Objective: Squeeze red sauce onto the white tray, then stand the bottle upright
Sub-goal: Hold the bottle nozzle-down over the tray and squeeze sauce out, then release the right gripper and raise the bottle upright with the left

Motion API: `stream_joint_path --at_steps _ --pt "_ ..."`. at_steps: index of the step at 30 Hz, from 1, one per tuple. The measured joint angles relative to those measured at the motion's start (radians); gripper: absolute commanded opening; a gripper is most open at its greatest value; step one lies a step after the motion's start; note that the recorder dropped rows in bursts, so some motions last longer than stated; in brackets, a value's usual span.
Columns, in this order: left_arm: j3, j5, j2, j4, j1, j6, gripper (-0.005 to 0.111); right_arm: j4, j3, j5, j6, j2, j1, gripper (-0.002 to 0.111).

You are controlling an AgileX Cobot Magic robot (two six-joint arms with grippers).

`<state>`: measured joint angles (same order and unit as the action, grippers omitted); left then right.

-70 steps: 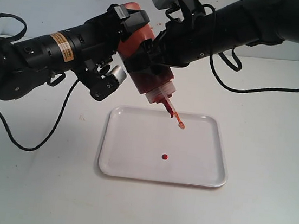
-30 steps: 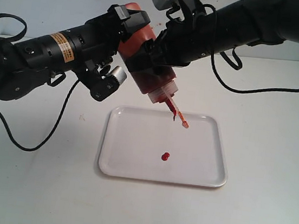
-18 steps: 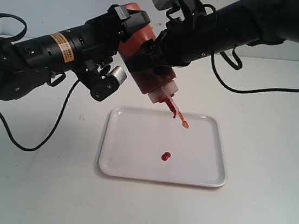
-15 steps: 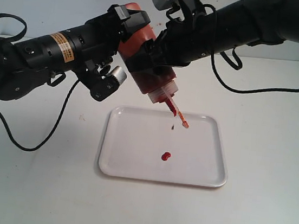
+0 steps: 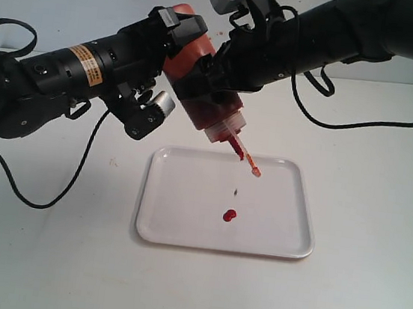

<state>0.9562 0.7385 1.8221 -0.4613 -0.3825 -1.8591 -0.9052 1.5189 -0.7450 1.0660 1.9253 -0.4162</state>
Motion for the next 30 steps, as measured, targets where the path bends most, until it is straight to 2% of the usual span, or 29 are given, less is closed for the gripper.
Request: stream_joint_path --at_steps 2,6,7,8,15,20,30 --pt "0.0 -0.002 0.0 0.0 0.0 0.0 0.0 0.0 0.0 0.0 0.0 0.0 0.0 0.028" --pt "0.002 0.003 0.01 0.0 0.0 0.0 0.0 0.0 0.0 0.0 0.0 0.0 0.0 0.086" --pt "0.002 0.007 0.013 0.0 0.0 0.002 0.0 0.002 0.0 0.0 0.0 0.002 0.0 0.099" --pt "0.002 0.005 0.02 0.0 0.0 0.002 0.0 0.002 0.0 0.0 0.0 0.002 0.0 0.105" --pt "0.002 -0.02 0.049 0.01 0.0 0.002 0.0 0.002 0.0 -0.006 0.0 0.002 0.0 0.103" --pt "0.002 -0.014 0.049 0.085 0.0 0.002 0.0 0.018 0.0 -0.018 0.0 0.002 0.0 0.103" --pt "-0.048 -0.009 0.049 0.266 0.0 0.028 0.0 0.243 0.0 -0.024 0.001 -0.141 0.0 0.103"
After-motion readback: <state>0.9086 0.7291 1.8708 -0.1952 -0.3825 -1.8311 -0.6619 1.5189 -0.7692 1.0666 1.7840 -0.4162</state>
